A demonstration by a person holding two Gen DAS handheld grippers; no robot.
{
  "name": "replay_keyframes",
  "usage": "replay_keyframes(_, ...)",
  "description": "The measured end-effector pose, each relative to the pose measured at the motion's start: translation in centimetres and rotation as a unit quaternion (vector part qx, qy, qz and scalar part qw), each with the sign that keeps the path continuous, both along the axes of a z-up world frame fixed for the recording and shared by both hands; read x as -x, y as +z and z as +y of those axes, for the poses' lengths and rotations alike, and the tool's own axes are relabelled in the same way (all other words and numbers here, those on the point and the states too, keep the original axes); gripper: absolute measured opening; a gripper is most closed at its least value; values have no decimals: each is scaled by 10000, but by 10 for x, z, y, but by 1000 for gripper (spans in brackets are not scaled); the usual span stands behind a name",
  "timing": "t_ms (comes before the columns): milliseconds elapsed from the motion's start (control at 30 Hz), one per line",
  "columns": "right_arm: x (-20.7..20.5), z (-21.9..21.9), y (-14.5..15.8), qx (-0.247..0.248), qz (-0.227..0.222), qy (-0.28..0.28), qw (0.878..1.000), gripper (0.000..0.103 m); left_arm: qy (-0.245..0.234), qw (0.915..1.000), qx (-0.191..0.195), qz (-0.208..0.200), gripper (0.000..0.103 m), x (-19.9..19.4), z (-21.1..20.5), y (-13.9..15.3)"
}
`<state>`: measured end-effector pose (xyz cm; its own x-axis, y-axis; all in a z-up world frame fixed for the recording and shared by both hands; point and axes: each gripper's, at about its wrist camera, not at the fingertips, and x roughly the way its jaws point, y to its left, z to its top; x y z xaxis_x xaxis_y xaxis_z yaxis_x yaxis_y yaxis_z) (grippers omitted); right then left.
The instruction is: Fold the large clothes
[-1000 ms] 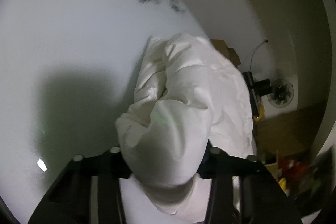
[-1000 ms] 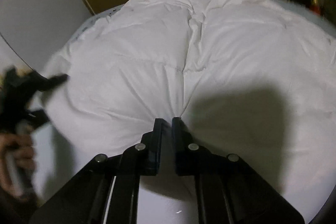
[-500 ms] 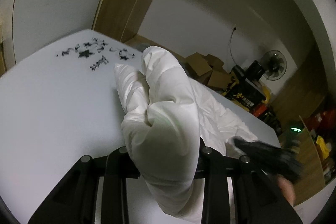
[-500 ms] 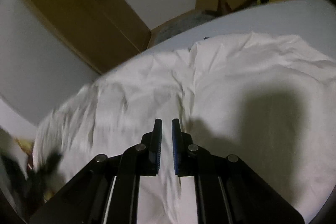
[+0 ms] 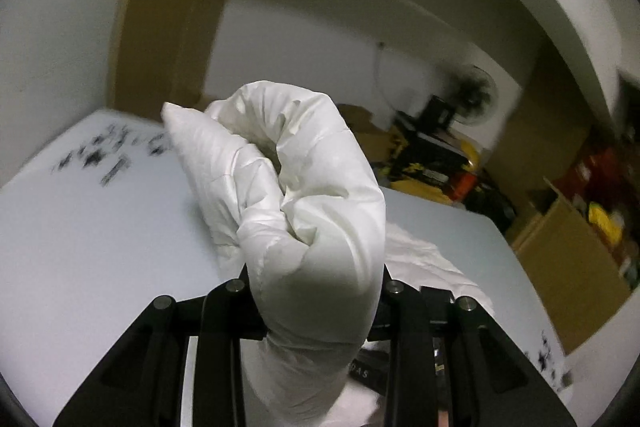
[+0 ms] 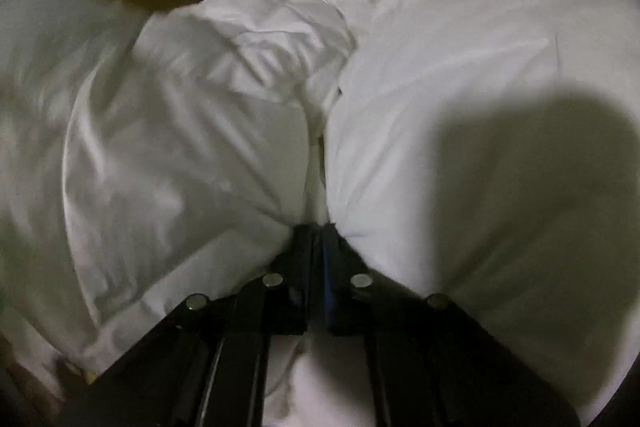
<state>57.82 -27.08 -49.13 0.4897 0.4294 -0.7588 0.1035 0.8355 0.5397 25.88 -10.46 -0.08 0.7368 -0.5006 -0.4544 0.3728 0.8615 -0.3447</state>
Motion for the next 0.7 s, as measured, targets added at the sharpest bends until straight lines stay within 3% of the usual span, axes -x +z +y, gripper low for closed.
replay_keyframes(67, 22, -28, 23, -472, -398, -443, 9971, 5, -262, 9995, -78, -165, 31, 14, -23, 9)
replay_keyframes(167, 56, -75, 55, -173, -1199, -1315, 9839, 7, -678, 9971, -225, -269, 31, 34, -64, 16)
replay_keyframes(200, 66, -91, 51, -68, -1079, -1688, 9797, 8, -792, 9961, -271, -272, 31, 39, -76, 16)
replay_keyframes(233, 63, -111, 31, 33, -478, -2042, 9778, 11, -927, 9947, -346, -275, 31, 44, -91, 14)
replay_keyframes(267, 55, -125, 4, -299, 12, -1999, 9794, 0, -1048, 9933, -401, -285, 31, 50, -106, 13)
replay_keyframes(333, 55, -139, -17, -1238, 75, -1776, 9762, 0, -1254, 9901, -551, -313, 31, 61, -137, 9)
replay_keyframes(367, 60, -141, -12, -1292, 54, -1759, 9759, 3, -1370, 9881, -652, -259, 31, 64, -155, 4)
replay_keyframes(433, 83, -140, 13, -1198, -572, -1786, 9749, 7, -1511, 9858, -724, -88, 31, 66, -177, -8)
replay_keyframes(500, 112, -144, 28, -780, -850, -2180, 9691, 19, -1600, 9836, -837, 8, 31, 67, -196, -21)
replay_keyframes(600, 150, -161, 28, -954, -976, -2720, 9526, 46, -1783, 9777, -1099, 171, 31, 64, -224, -49)
replay_keyframes(700, 188, -178, 27, -762, -963, -3284, 9365, 59, -2021, 9689, -1362, 436, 36, 67, -248, -83)
